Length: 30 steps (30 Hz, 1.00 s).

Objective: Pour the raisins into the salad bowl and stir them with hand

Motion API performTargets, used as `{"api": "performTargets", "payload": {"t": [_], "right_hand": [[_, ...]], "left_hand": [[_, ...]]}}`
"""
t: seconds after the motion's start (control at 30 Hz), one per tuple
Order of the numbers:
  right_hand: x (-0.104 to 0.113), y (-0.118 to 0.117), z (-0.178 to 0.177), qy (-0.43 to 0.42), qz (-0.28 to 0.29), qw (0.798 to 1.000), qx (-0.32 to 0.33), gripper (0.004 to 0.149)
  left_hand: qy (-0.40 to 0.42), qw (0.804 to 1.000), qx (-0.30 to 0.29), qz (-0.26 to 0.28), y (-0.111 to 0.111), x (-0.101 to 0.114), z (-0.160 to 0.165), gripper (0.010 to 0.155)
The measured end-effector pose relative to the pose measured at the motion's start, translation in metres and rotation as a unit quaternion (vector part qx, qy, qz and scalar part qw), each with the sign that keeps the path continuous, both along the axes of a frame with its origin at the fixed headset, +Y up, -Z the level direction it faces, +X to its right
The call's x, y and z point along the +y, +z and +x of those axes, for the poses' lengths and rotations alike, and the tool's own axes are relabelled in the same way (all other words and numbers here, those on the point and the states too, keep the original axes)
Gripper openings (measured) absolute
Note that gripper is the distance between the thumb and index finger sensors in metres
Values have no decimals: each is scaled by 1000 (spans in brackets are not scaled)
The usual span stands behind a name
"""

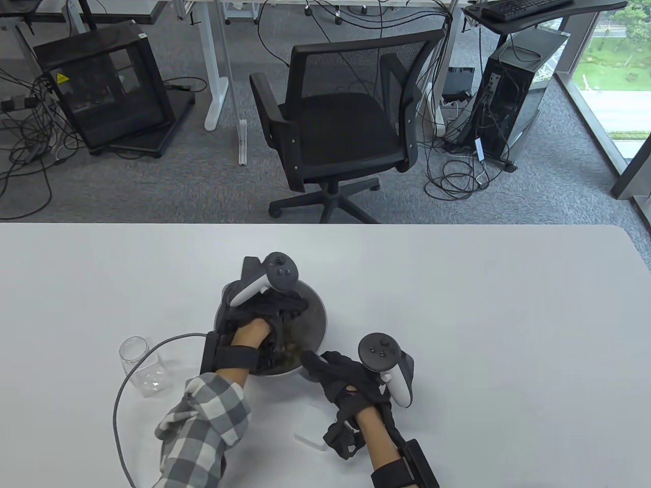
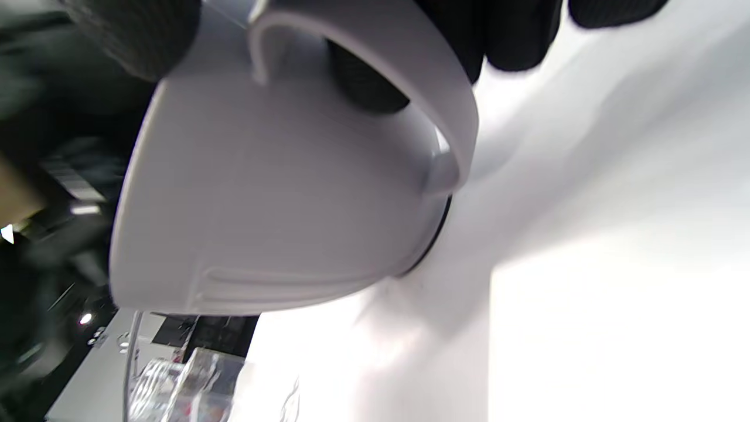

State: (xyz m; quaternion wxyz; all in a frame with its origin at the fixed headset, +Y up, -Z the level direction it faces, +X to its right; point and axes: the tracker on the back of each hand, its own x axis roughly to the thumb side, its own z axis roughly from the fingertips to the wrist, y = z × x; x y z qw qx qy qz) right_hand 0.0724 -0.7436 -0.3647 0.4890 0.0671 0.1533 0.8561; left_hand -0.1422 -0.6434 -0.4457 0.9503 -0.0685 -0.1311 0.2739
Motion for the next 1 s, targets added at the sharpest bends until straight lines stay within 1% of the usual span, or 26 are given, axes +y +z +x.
{"api": "performTargets", "payload": {"t": [0.03, 0.07, 0.1, 0.13, 0.17, 0.2, 0.23, 0.27, 0.3, 0.33, 0.37, 0.4, 0.43, 0.47, 0.5, 0.53, 0.57, 0.6, 0.63, 0.67, 0.7, 0.73, 0.77, 0.83, 0.9, 1.0], "right_hand": [[5, 1, 2, 15, 18, 1000, -4, 84], [14, 4, 7, 34, 44, 998, -11, 87], [24, 9, 11, 32, 66, 997, -17, 89], [33, 13, 15, 26, 86, 996, -18, 90], [47, 20, 20, 7, 112, 994, -10, 88], [54, 25, 22, -7, 126, 992, 11, 88], [64, 33, 26, -22, 144, 988, 43, 88], [70, 38, 28, -30, 152, 986, 61, 89], [78, 47, 31, -40, 167, 981, 89, 90], [82, 55, 34, -44, 185, 975, 111, 91], [84, 60, 36, -45, 197, 972, 116, 91], [84, 64, 39, -46, 209, 970, 114, 92], [79, 66, 40, -48, 209, 971, 107, 92], [69, 64, 41, -49, 196, 975, 91, 92], [59, 62, 40, -48, 172, 980, 83, 93], [43, 58, 38, -42, 130, 987, 79, 93], [24, 53, 34, -34, 83, 992, 90, 95], [13, 51, 32, -34, 60, 993, 93, 96], [7, 51, 31, -37, 42, 994, 93, 96], [2, 51, 30, -45, 22, 994, 94, 96], [1, 50, 29, -52, 24, 994, 93, 96], [3, 50, 30, -52, 29, 994, 90, 96], [5, 50, 31, -46, 36, 995, 87, 95], [6, 50, 33, -30, 49, 995, 82, 95], [6, 50, 34, -25, 49, 995, 81, 95], [6, 51, 33, -35, 44, 995, 82, 95]], "left_hand": [[41, 999, 9, 26, 12, 14, -6, 49], [96, 994, 5, 56, 31, 28, -15, 50], [131, 988, -10, 82, 49, 41, -23, 52], [160, 980, -20, 120, 67, 50, -31, 50], [190, 965, -38, 178, 95, 62, -42, 48], [205, 957, -42, 202, 111, 65, -49, 51], [217, 950, -48, 217, 136, 67, -58, 58], [219, 950, -55, 215, 149, 64, -62, 71], [218, 954, -64, 195, 170, 56, -69, 83], [212, 960, -72, 168, 186, 42, -75, 91], [208, 964, -69, 149, 195, 32, -79, 98], [206, 968, -60, 128, 203, 16, -84, 102], [203, 972, -48, 106, 208, -5, -89, 104], [200, 976, -30, 82, 209, -28, -94, 104], [206, 976, -15, 65, 208, -45, -97, 104], [213, 976, -8, 42, 204, -56, -98, 102], [231, 973, -14, 14, 197, -68, -100, 100], [255, 967, -4, 6, 191, -73, -101, 99], [269, 963, 4, 7, 187, -74, -102, 98], [281, 960, -3, 14, 182, -73, -102, 97], [276, 961, -7, 17, 181, -73, -102, 97], [256, 967, -10, 20, 181, -74, -101, 98], [226, 974, -14, 23, 182, -76, -99, 97], [190, 981, -23, 26, 183, -81, -97, 97], [184, 982, -29, 22, 184, -84, -96, 97], [214, 976, -29, 8, 183, -88, -95, 97]]}}
